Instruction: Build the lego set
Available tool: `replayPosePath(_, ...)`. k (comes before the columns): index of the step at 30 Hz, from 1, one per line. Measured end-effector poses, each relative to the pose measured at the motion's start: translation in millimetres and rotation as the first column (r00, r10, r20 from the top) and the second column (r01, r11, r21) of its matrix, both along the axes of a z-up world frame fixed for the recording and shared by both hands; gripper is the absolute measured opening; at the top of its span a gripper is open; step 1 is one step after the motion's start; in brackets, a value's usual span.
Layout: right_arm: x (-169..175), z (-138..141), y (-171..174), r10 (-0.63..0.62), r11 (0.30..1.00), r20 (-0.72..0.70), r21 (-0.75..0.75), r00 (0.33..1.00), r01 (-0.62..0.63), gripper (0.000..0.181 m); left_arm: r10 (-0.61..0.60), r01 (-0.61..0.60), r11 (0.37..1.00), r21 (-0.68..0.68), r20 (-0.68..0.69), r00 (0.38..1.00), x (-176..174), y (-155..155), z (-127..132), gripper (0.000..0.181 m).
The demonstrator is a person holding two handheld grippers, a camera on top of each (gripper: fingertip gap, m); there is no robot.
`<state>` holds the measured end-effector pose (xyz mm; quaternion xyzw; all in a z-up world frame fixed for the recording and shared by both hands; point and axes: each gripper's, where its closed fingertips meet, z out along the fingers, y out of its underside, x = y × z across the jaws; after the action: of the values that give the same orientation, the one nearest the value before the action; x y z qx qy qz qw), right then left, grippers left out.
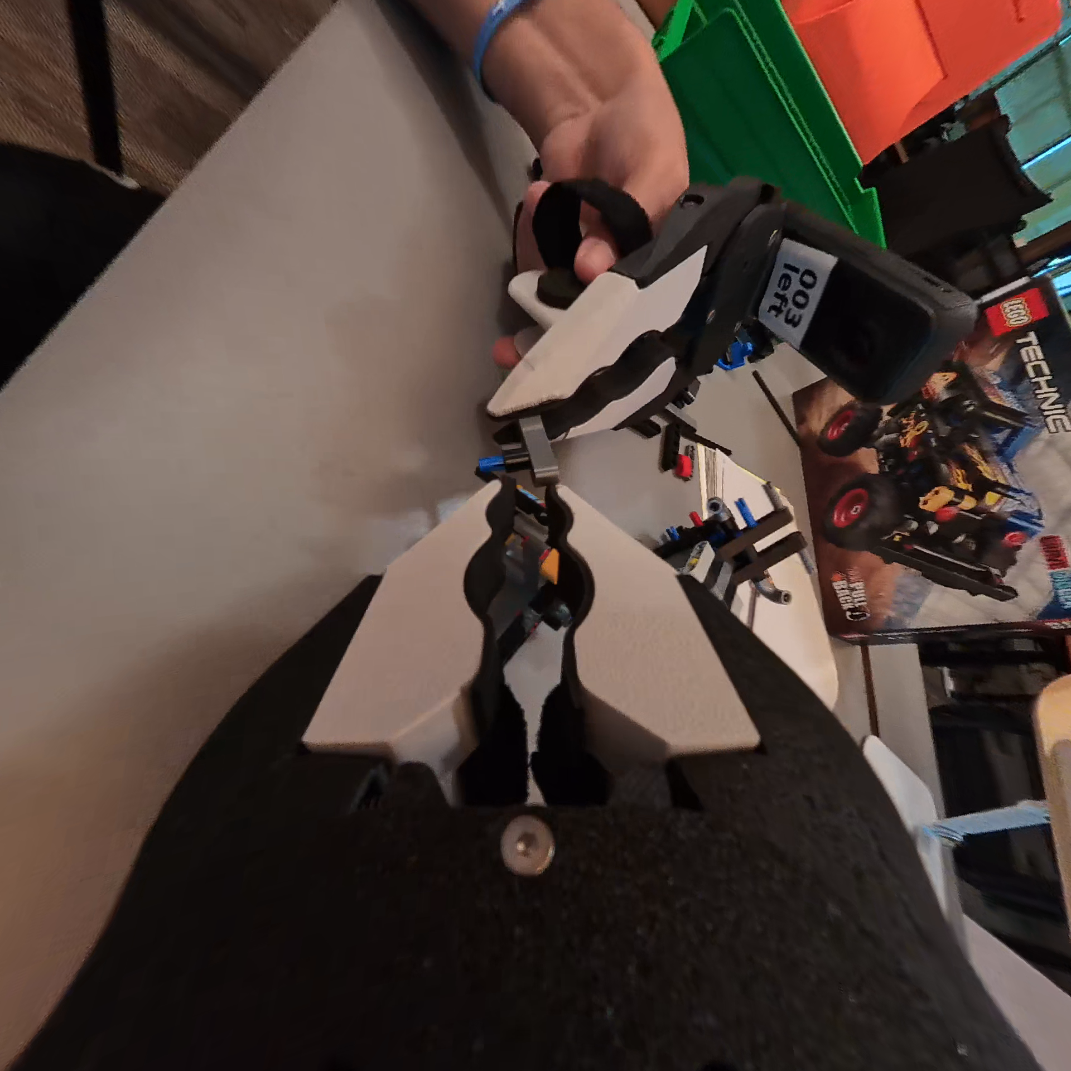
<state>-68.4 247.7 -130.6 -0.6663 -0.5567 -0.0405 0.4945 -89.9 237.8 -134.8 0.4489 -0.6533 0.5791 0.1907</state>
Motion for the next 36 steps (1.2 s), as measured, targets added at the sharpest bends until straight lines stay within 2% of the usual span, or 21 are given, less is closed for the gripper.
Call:
replayPosePath(10,-4.2,-2.5,0.9,-0.026,0.995,0.162,0.100,0.986,0.010,0.014,0.005,0.000,0.998,0.061,-0.086,0.996,-3.4,-0.9,-15.2,0.005)
replayPosePath(14,-4.9,-8.7,-1.1,-0.026,0.992,0.242,0.124,0.970,-0.005,0.007,0.011,-0.004,0.997,0.079,-0.090,0.996,-2.9,-0.9,-18.2,0.005)
replayPosePath(18,-6.1,-9.7,-3.5,-0.017,0.993,0.246,0.116,0.969,-0.012,0.006,-0.011,0.017,0.996,0.083,-0.072,0.997,-5.1,-3.4,-17.1,0.005)
replayPosePath(24,-4.2,-6.8,-5.0,-0.018,0.999,0.155,0.048,0.988,0.010,0.006,-0.001,0.006,0.997,0.073,-0.065,0.998,-3.1,-3.8,-14.2,0.006)
replayPosePath(36,-2.9,-20.2,-7.1,-0.021,0.998,0.270,0.065,0.963,0.003,0.008,-0.017,0.028,0.991,0.129,-0.088,0.996,-7.7,-7.4,-22.9,0.005)
